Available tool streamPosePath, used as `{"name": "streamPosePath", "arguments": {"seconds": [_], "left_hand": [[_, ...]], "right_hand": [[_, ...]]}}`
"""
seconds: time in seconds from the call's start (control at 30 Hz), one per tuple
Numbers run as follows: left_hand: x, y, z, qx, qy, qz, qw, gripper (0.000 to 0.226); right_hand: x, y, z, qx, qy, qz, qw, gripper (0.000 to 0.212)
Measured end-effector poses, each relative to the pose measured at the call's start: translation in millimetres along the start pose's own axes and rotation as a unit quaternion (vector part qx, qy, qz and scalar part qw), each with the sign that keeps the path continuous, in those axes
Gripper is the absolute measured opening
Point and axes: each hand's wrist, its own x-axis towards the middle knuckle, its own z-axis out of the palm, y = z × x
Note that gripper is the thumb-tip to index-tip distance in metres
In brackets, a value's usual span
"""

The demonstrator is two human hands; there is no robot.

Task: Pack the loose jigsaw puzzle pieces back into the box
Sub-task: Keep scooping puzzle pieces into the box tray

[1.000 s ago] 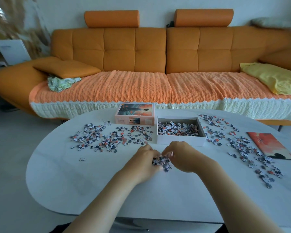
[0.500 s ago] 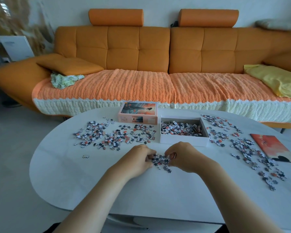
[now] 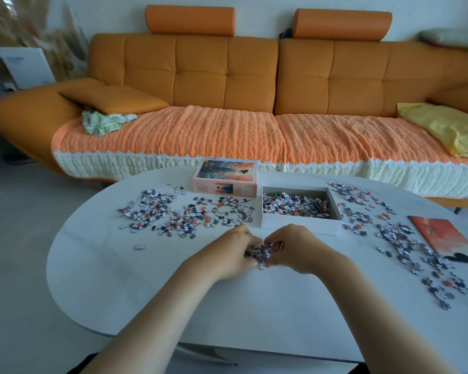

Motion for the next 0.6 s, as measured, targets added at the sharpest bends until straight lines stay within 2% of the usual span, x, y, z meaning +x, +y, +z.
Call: {"name": "streamPosePath", "arguments": {"seconds": [0.07,0.1,0.17,0.27,0.37,0.47,0.6], "left_hand": [[-2,-4,-3,0.026,0.001,-0.022,0.999,0.058],[-2,-5,-3,0.04,-0.005,-0.029,0.999,0.056],[-3,-3,-2,0.042,-0.008,-0.023,0.999,0.038],[-2,4,2,0.014,0.015,-0.013,1.0,0.011],[0,4,4,0.016,0.035,-0.023,0.999,0.02],[0,3,2,0.0,0.054,-0.028,0.998,0.026],[-1,4,2,-0.017,0.082,-0.029,0.996,0.017]], "right_hand": [[-1,-2,0,-0.002,-0.004,0.007,1.0,0.04],[-1,-3,0,-0.006,-0.006,0.008,1.0,0.042],[-1,-5,2,-0.003,-0.004,0.007,1.0,0.039],[2,-9,5,0.012,0.008,0.005,1.0,0.02],[2,-12,6,0.017,0.011,0.015,1.0,0.01],[1,-13,6,0.032,0.01,0.022,0.999,0.013],[2,-13,6,0.039,0.004,0.027,0.999,0.012]]}}
